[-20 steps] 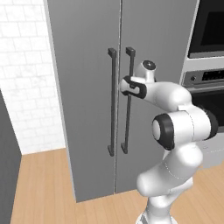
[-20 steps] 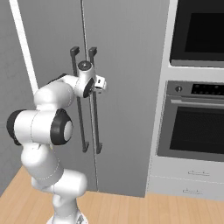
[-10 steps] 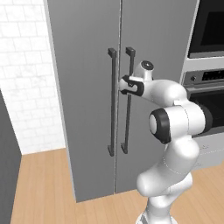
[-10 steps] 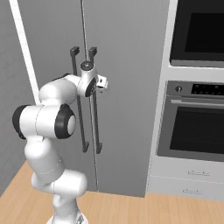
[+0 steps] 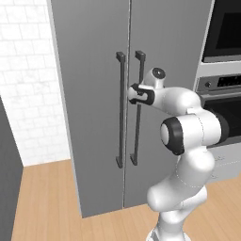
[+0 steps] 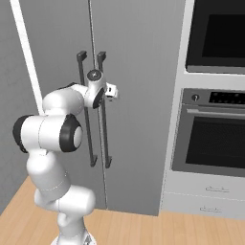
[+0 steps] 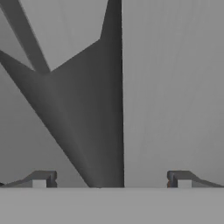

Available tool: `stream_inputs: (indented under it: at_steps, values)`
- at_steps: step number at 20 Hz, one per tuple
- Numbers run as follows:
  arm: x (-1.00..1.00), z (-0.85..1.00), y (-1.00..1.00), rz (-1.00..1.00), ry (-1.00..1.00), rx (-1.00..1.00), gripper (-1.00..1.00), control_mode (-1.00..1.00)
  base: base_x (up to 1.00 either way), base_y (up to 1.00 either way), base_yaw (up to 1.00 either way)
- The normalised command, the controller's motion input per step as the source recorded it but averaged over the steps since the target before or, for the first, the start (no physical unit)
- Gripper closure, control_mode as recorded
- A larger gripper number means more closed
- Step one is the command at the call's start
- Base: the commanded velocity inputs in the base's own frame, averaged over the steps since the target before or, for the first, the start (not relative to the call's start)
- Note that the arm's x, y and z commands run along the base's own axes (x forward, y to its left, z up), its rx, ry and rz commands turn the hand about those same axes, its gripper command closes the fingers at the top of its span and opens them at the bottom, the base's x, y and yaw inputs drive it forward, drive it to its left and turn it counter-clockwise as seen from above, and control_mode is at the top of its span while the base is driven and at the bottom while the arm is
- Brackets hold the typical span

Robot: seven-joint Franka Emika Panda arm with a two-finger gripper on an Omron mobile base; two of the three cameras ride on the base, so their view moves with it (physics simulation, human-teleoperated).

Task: Grab a lemon wedge from the fridge and one ice cube from the ice bowl, and put them in the glass of lemonade.

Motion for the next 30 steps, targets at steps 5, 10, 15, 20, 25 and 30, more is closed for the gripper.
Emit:
stream_inputs:
  at_steps: [5, 10, 15, 20, 25, 30]
  values:
    - [0.37, -0.01, 0.06, 0.0, 0.0, 0.0, 1.0, -1.0, 0.0, 0.0, 0.0]
    - [0.06, 0.0, -0.02, -0.05, 0.0, -0.02, 1.0, -1.0, 0.0, 0.0, 0.0]
    - [0.0, 0.0, -0.44, -0.19, 0.03, -0.04, 1.0, -1.0, 0.0, 0.0, 0.0]
    - [-0.29, 0.0, -0.81, -0.21, 0.05, 0.0, 1.0, -1.0, 0.0, 0.0, 0.0]
    - [-0.64, 0.0, -0.91, -0.21, 0.04, 0.0, 1.0, -1.0, 0.0, 0.0, 0.0]
    - [-0.8, 0.01, -0.99, -0.2, 0.05, 0.01, 1.0, -1.0, 0.0, 0.0, 0.0]
